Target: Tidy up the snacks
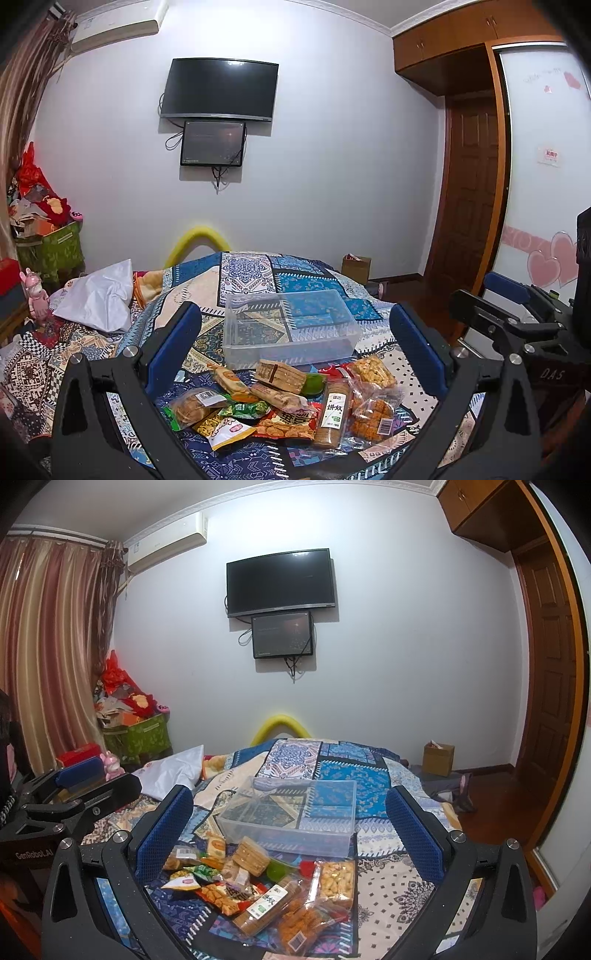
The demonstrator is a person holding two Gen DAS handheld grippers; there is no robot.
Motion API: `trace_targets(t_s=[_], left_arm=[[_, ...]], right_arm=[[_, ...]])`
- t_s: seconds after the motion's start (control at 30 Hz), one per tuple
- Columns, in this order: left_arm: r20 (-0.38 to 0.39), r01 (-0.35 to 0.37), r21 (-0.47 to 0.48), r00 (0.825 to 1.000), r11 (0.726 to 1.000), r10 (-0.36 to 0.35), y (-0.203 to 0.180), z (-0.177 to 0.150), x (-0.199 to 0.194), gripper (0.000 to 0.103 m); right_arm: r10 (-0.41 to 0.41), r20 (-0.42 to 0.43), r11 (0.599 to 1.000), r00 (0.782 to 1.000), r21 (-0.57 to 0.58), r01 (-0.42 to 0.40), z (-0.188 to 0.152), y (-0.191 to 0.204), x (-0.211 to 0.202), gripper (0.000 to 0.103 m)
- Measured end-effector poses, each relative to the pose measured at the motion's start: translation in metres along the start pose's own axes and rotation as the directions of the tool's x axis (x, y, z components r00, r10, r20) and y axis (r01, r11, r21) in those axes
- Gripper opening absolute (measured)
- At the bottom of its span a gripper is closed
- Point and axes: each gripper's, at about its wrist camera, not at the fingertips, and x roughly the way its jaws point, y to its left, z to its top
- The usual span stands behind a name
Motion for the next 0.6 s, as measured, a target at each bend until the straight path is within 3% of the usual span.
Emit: trace_targets(t_s=[0.6], left_arm=[[-0.012,-0.002,-0.002,1.0,1.0,0.002,0.0006,-0.001,0.0064,0.103]], right_arm=[[0.005,-0.012,1.0,1.0,0.005,-0.005,-0.0015,-0.0006,0.0046,0.103]])
